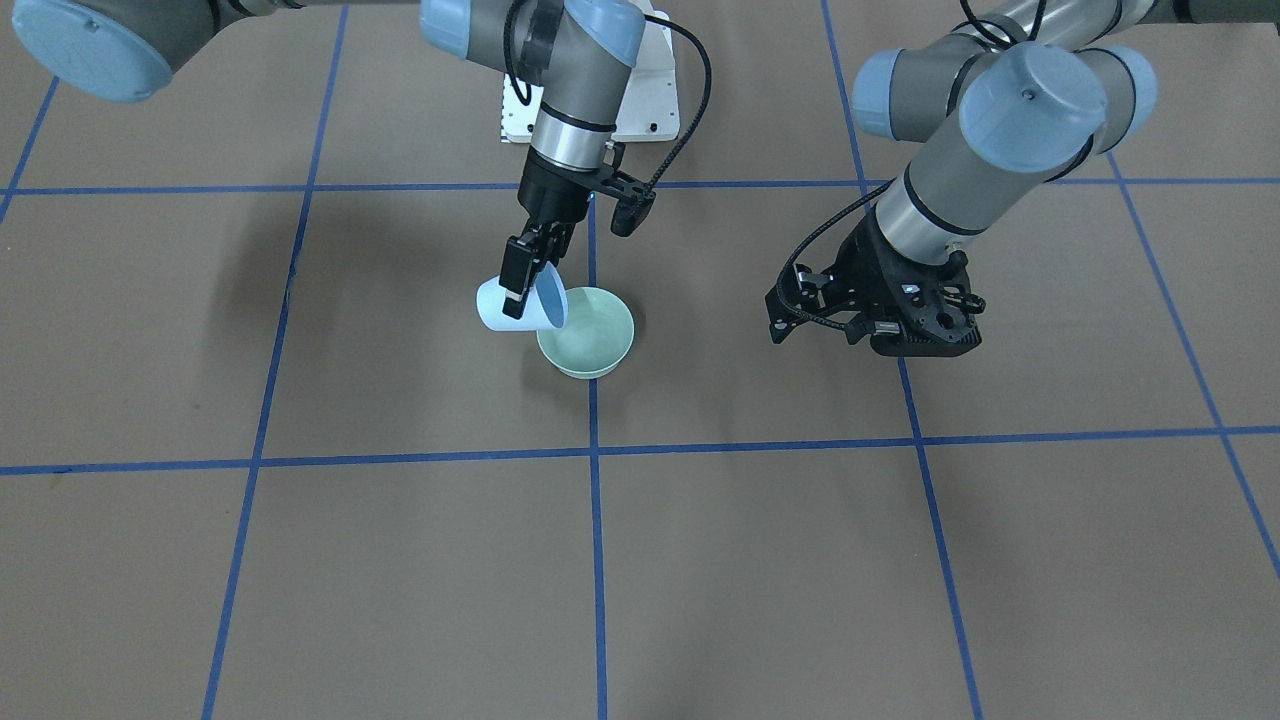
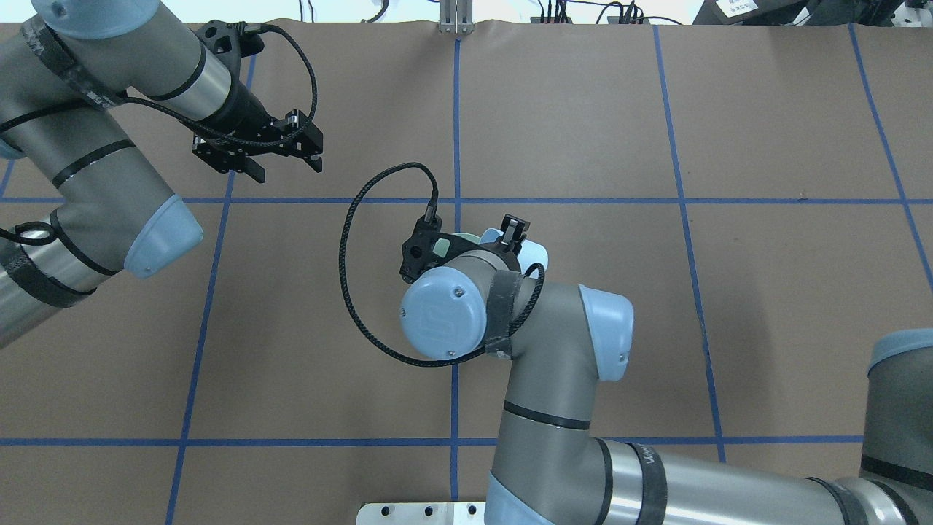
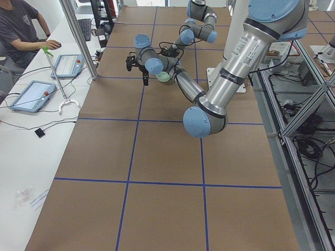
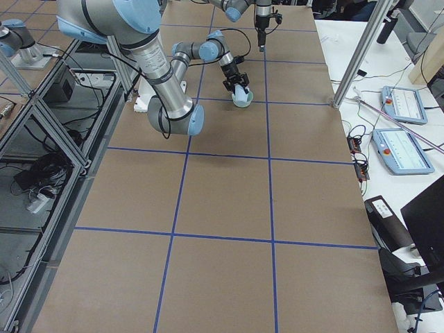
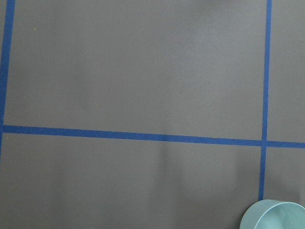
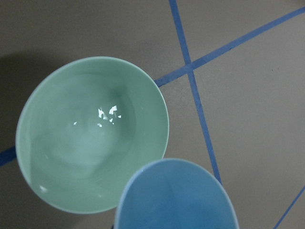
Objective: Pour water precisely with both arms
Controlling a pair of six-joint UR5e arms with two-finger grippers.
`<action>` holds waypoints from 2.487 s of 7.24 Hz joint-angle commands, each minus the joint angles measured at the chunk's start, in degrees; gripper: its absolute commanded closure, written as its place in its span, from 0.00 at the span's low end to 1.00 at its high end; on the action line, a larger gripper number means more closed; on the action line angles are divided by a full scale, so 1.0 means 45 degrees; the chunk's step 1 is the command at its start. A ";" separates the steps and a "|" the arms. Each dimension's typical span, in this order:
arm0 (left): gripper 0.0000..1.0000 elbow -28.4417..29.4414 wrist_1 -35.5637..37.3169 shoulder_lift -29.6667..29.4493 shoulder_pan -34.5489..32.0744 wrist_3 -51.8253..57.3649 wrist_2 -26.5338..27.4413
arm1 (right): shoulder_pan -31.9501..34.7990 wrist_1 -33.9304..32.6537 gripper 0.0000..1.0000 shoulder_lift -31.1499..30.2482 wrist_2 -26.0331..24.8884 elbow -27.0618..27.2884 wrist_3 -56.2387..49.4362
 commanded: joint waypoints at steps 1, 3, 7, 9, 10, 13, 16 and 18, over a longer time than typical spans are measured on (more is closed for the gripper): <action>0.10 -0.0061 0.0000 0.0004 0.0000 0.0000 0.0000 | 0.0914 0.1687 0.72 -0.1787 0.1252 0.1983 0.1106; 0.10 -0.0081 0.0000 -0.0015 -0.0020 -0.0039 0.0000 | 0.1813 0.4658 0.72 -0.3763 0.2250 0.2226 0.1620; 0.10 -0.0178 0.0019 -0.0015 -0.0020 -0.0098 0.0000 | 0.4407 1.1761 0.73 -0.8544 0.5022 0.2150 0.2207; 0.10 -0.0178 0.0000 -0.0015 0.0000 -0.0098 0.0000 | 0.5815 1.4988 0.72 -0.9936 0.6430 0.1215 0.2401; 0.10 -0.0179 0.0000 -0.0015 0.0000 -0.0117 0.0000 | 0.6092 1.6220 0.72 -1.0484 0.6532 0.0920 0.2905; 0.09 -0.0140 0.0000 0.0043 0.0000 -0.0117 0.0019 | 0.6562 2.3082 0.73 -1.1641 0.6786 -0.2619 0.4682; 0.09 -0.0159 0.0020 0.0024 0.0019 -0.0137 0.0019 | 0.7130 2.5817 0.67 -1.1642 0.6767 -0.4569 0.5582; 0.09 -0.0159 0.0020 0.0024 0.0039 -0.0137 0.0019 | 0.7092 2.6946 0.60 -1.1487 0.6631 -0.5909 0.5605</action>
